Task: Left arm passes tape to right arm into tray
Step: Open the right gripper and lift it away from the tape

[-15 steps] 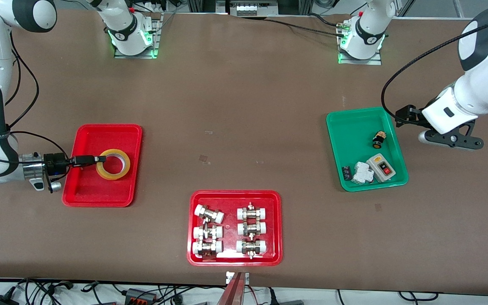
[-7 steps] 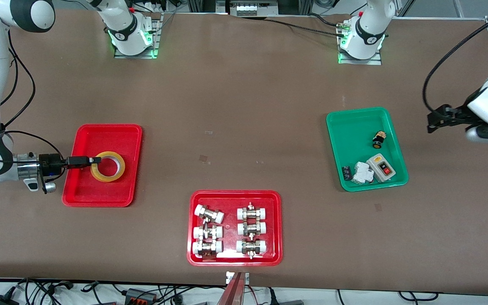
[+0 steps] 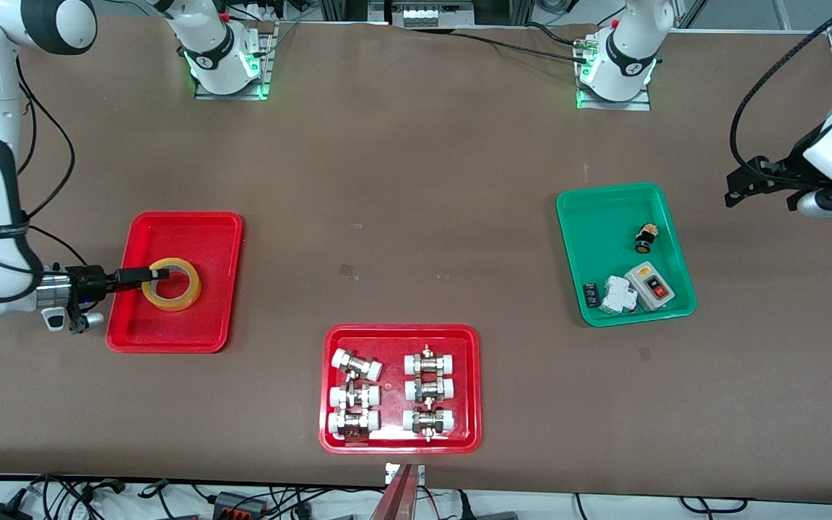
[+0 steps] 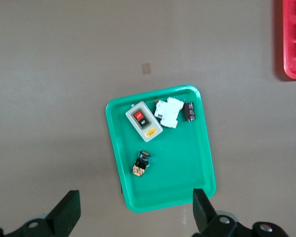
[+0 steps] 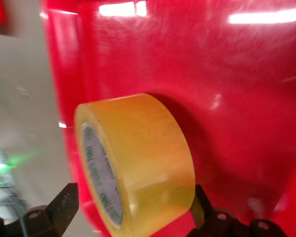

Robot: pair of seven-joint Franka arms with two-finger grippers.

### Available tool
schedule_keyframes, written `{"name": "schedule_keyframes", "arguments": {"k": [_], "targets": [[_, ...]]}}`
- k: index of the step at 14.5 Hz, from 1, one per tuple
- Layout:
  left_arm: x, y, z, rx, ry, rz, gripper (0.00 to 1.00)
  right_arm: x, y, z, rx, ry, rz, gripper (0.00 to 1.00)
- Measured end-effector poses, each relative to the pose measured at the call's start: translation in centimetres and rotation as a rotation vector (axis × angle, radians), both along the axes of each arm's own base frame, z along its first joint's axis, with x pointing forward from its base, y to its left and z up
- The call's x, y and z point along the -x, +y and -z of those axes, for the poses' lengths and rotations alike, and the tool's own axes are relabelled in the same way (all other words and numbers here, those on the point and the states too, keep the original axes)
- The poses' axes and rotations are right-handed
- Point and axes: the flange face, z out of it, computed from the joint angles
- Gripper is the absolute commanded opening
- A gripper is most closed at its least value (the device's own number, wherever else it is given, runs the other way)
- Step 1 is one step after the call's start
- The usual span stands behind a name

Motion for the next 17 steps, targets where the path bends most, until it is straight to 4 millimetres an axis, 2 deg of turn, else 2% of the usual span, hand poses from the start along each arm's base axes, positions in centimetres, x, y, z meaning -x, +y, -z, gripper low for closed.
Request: {"name": "schedule_keyframes", "arguments": {"k": [2, 4, 6, 8, 11, 13, 15, 17], "targets": [[0.7, -0.1, 0.0, -0.004, -0.004, -0.002, 1.00, -1.3, 2.5, -1.5, 0.110, -0.038, -0.110, 1.00], [0.7, 0.1, 0.0, -0.004, -0.008, -0.005, 1.00, -2.5, 4.9, -4.6, 0.223, -0.067, -0.191, 1.00], [0.6, 0.2, 0.2, -0.004, -0.008, -0.007, 1.00, -3.4, 6.3, -9.8, 0.346, -0.108, -0.217, 1.00], [0.5, 0.2, 0.2, -0.004, -0.010, -0.007, 1.00, -3.6, 6.7, -15.7, 0.414, -0.159, -0.186, 1.00], [0.5, 0.1, 0.2, -0.003, -0.010, -0.006, 1.00, -2.5, 6.4, -23.1, 0.496, -0.169, -0.073, 1.00], [0.5, 0.1, 0.2, -0.003, -0.010, -0.006, 1.00, -1.3, 7.7, -27.8, 0.569, -0.143, 0.037, 1.00], [0.5, 0.1, 0.2, -0.003, -0.011, -0.005, 1.00, 0.0, 9.3, -31.7, 0.602, -0.152, 0.074, 1.00], [0.5, 0.0, 0.2, -0.003, -0.011, -0.004, 1.00, 0.4, 9.6, -35.3, 0.612, -0.207, 0.100, 1.00]]}}
